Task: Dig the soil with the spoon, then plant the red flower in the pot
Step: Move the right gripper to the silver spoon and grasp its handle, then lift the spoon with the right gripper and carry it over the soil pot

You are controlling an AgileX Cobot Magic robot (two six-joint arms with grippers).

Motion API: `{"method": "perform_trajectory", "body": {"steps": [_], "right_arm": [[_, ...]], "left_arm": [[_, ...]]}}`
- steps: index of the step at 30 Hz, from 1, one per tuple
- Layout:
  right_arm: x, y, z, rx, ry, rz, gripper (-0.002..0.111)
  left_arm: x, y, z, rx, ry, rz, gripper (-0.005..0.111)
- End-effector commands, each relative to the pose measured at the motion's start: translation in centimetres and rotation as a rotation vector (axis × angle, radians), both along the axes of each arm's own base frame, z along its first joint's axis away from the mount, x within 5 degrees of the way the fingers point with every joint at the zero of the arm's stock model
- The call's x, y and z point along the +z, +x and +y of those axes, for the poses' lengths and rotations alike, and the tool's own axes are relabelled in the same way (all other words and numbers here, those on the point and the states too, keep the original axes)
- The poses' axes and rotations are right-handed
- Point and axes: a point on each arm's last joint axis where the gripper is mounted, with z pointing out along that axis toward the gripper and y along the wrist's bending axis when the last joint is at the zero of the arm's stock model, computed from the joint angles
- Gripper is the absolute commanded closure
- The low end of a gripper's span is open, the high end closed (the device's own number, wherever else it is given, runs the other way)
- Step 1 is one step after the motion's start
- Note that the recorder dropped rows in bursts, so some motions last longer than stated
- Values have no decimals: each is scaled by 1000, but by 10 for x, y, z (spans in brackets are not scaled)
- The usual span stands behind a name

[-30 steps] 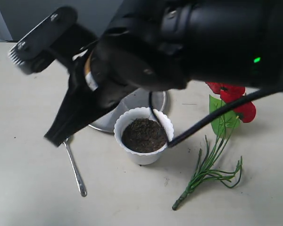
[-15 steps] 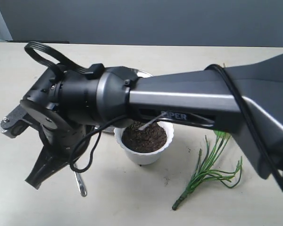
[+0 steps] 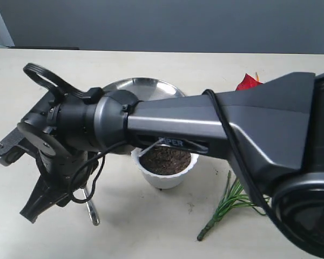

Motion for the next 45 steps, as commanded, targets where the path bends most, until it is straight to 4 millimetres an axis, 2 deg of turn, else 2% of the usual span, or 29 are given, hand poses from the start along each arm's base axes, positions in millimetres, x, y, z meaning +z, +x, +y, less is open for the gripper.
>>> {"method": "perform_trajectory", "body": {"steps": [1,5,8,10,12,14,16,20,21,23,24,27,34,40,45], "right_arm": [[-13,2,2,-24,-17,-11,65],[-29,6,1,-24,-60,-31,66],[-30,22,-5,-111,-58,-10,67],[-32,28,-8,-163,-42,60,74],[-32,26,-8,-161,-35,92,88],[-32,26,-7,-151,-33,94,97],[-37,26,-7,-152,-44,97,97],[-63,24,-11,-123,-133,123,97],[-69,23,-12,-76,-160,121,100],[-69,22,-13,-70,-164,127,109],[-68,22,-13,-63,-164,125,109],[-50,23,-11,-47,-116,105,109],[28,27,-8,-20,104,-16,109],[68,29,-17,51,133,-124,109],[99,37,-36,104,40,-292,109]], "left_arm": [[2,0,0,-6,-1,-14,106],[2,0,0,-6,-1,-14,106],[2,0,0,-6,-1,-14,106],[2,0,0,-6,-1,-14,106],[2,0,0,-6,-1,-14,106],[2,0,0,-6,-1,-14,106],[2,0,0,-6,-1,-14,106],[2,0,0,-6,-1,-14,106],[2,0,0,-6,-1,-14,106],[2,0,0,-6,-1,-14,106],[2,0,0,-6,-1,-14,106],[2,0,0,-6,-1,-14,106],[2,0,0,-6,-1,-14,106],[2,0,0,-6,-1,-14,106],[2,0,0,-6,-1,-14,106]]}}
